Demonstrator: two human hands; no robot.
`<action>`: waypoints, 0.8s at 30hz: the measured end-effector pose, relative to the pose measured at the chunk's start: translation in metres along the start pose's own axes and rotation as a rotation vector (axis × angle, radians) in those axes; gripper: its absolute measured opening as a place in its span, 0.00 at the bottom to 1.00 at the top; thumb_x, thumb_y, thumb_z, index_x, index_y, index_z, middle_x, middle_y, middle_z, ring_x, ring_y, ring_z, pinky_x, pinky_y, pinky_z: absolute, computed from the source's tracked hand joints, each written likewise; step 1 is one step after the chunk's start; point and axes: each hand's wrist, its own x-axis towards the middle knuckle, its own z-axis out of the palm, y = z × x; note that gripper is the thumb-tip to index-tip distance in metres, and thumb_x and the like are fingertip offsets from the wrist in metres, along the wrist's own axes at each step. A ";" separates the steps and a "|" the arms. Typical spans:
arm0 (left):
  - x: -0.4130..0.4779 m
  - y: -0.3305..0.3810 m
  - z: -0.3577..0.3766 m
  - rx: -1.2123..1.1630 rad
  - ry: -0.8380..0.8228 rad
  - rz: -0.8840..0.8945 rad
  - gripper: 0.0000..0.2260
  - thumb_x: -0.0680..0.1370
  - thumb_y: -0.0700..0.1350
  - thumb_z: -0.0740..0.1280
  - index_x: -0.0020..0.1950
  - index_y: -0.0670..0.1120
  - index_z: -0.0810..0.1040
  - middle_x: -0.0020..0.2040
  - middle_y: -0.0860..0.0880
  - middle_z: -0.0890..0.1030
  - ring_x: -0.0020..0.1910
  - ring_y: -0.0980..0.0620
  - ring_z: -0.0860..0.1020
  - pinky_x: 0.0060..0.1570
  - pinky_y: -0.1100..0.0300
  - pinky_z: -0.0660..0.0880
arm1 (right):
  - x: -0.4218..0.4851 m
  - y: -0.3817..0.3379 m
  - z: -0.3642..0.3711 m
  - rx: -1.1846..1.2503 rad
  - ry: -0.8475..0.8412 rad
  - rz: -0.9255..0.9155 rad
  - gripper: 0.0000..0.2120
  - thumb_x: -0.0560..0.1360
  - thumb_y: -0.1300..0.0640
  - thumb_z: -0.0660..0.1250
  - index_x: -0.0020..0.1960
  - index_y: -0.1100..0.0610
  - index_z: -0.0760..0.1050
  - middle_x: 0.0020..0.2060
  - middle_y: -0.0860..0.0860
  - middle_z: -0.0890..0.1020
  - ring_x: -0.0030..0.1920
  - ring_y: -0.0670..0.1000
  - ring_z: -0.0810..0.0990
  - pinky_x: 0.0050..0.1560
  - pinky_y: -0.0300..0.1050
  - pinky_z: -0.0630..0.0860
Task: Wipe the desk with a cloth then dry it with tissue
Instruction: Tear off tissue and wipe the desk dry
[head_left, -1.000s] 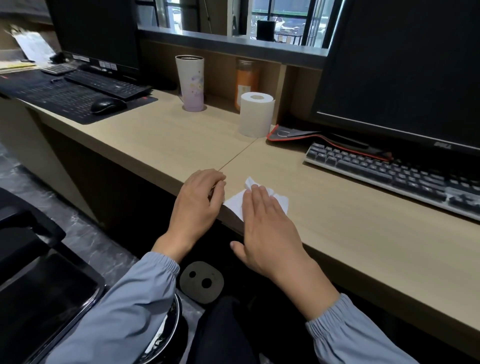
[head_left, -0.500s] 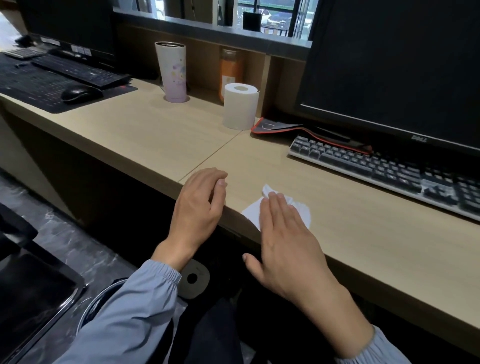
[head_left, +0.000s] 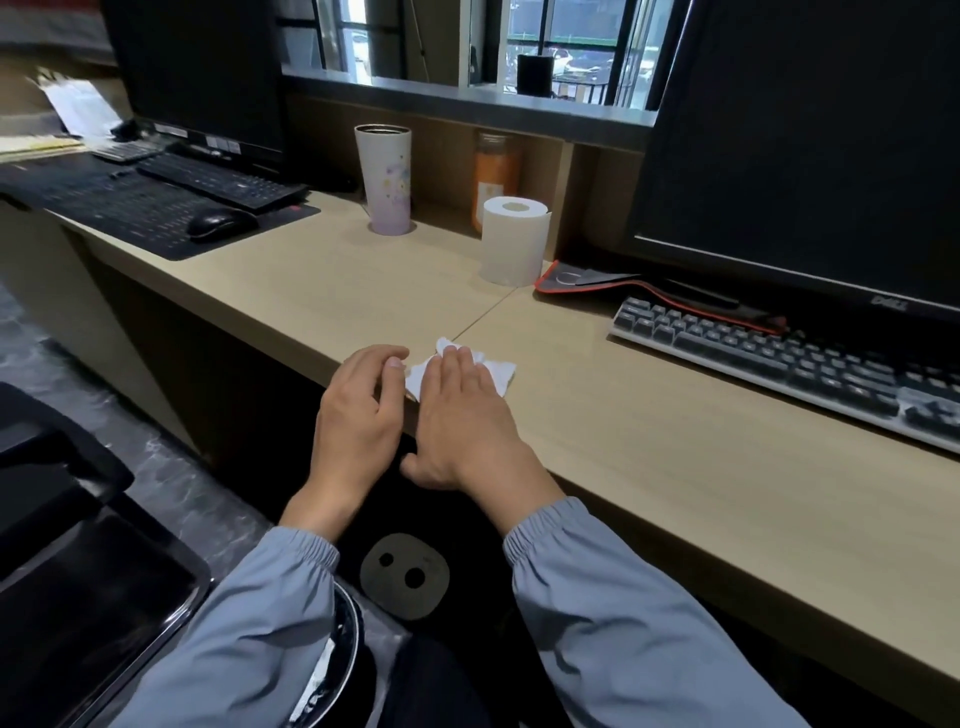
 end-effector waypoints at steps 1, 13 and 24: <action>0.001 0.000 0.000 0.000 -0.005 -0.011 0.12 0.85 0.45 0.60 0.59 0.47 0.82 0.57 0.55 0.83 0.59 0.50 0.81 0.61 0.54 0.76 | 0.000 0.000 0.000 0.002 0.003 0.000 0.53 0.77 0.39 0.65 0.82 0.68 0.38 0.82 0.67 0.40 0.83 0.64 0.37 0.82 0.58 0.42; -0.021 0.038 0.036 0.045 -0.148 0.111 0.10 0.85 0.41 0.63 0.62 0.44 0.82 0.59 0.51 0.84 0.61 0.53 0.78 0.64 0.62 0.71 | -0.094 0.054 0.008 -0.024 0.039 0.003 0.49 0.81 0.40 0.60 0.82 0.66 0.34 0.82 0.64 0.36 0.83 0.61 0.35 0.82 0.55 0.39; -0.049 0.092 0.075 0.099 -0.242 0.376 0.11 0.84 0.43 0.63 0.62 0.42 0.82 0.60 0.47 0.84 0.64 0.48 0.79 0.69 0.55 0.71 | -0.212 0.118 0.024 -0.004 0.129 0.110 0.48 0.81 0.39 0.59 0.83 0.67 0.38 0.82 0.64 0.40 0.83 0.61 0.39 0.80 0.52 0.38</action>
